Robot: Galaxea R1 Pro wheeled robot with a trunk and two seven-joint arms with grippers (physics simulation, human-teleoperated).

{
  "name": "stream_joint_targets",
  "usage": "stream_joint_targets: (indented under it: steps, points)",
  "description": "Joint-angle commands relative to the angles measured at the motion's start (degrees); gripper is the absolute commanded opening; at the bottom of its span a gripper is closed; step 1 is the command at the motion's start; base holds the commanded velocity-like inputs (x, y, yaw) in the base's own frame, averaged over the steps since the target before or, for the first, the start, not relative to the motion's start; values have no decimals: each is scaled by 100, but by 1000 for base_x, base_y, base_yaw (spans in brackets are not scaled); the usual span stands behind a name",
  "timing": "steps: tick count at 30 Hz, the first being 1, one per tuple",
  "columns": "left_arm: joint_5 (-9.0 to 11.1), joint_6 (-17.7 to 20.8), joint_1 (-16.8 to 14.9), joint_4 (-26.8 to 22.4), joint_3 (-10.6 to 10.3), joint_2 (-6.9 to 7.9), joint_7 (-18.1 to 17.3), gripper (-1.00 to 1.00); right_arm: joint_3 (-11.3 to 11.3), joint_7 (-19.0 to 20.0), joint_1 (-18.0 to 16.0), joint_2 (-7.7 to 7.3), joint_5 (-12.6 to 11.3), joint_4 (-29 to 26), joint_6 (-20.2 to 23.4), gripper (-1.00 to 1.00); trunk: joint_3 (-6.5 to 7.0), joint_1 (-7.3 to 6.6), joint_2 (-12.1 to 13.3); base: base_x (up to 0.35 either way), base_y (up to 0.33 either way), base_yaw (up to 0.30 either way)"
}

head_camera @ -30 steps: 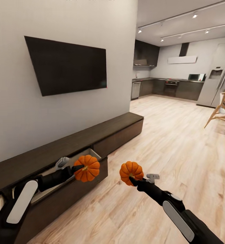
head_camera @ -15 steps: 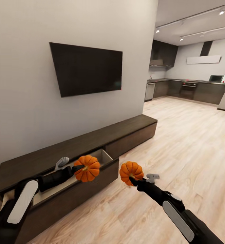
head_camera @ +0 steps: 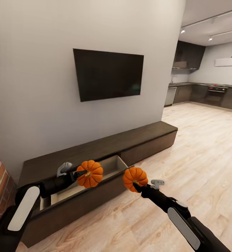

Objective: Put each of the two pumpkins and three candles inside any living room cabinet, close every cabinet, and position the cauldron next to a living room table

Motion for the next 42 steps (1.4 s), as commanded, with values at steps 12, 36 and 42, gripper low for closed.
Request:
stream_joint_targets:
  steps: [12,36,42]
  points:
    - [12,30,-4,2,8,1,-50,-100,13,-5,-4,-4,-44,-7,17,-100,13,-23,38,0,0,262]
    - [12,30,-5,16,8,0,-30,-100,23,-13,-4,-2,126,-7,-70,-100,13,-23,38,168,-150,116]
    - [12,30,-3,20,14,2,-36,-100,23,-14,-4,-2,131,-7,-69,-100,13,-23,38,228,-261,257]
